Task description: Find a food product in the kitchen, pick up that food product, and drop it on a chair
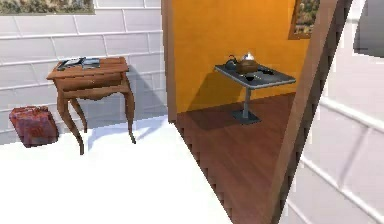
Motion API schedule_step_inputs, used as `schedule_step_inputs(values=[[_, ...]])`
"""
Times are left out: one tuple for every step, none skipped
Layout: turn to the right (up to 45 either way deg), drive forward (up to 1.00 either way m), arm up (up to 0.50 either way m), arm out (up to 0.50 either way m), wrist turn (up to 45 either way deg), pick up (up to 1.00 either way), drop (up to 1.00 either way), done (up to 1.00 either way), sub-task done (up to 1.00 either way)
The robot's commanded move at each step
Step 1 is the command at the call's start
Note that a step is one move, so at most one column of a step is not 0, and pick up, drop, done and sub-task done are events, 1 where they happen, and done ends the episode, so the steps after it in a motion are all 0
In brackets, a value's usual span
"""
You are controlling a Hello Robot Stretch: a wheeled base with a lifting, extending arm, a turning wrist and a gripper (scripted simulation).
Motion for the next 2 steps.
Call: schedule_step_inputs(values=[[0.0,0.65,0.00,0.00,0.0,0.00,0.00,0.00,0.00],[12.0,0.00,0.00,0.00,0.0,0.00,0.00,0.00,0.00]])
